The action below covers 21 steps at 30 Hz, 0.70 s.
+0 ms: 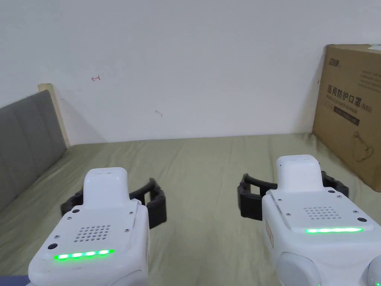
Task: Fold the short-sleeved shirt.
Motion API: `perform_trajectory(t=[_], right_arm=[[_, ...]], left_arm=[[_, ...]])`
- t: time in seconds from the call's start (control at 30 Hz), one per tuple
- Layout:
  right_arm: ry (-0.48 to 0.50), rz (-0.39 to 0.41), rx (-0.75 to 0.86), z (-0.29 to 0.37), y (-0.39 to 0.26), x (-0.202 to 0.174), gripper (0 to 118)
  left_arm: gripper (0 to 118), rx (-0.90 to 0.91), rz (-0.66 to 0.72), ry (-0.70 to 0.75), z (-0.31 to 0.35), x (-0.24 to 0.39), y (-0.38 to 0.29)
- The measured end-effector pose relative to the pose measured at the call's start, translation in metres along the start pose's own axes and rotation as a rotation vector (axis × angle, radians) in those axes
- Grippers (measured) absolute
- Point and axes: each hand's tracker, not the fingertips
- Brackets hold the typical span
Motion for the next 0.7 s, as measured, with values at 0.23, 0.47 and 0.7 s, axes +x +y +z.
perform_trajectory(t=[0.23,0.47,0.7], right_arm=[[-0.048,0.064,0.010,-0.004,-0.004,-0.004,116],[-0.028,-0.018,-0.018,-0.005,-0.005,0.003,116],[-0.025,-0.012,-0.010,-0.003,-0.005,0.005,116]], left_arm=[[115,-0.027,0.009,0.032,-0.006,0.000,0.002],[114,-0.036,-0.003,-0.031,-0.007,0.000,0.001],[115,-0.067,0.016,-0.041,-0.012,0.001,0.004]])
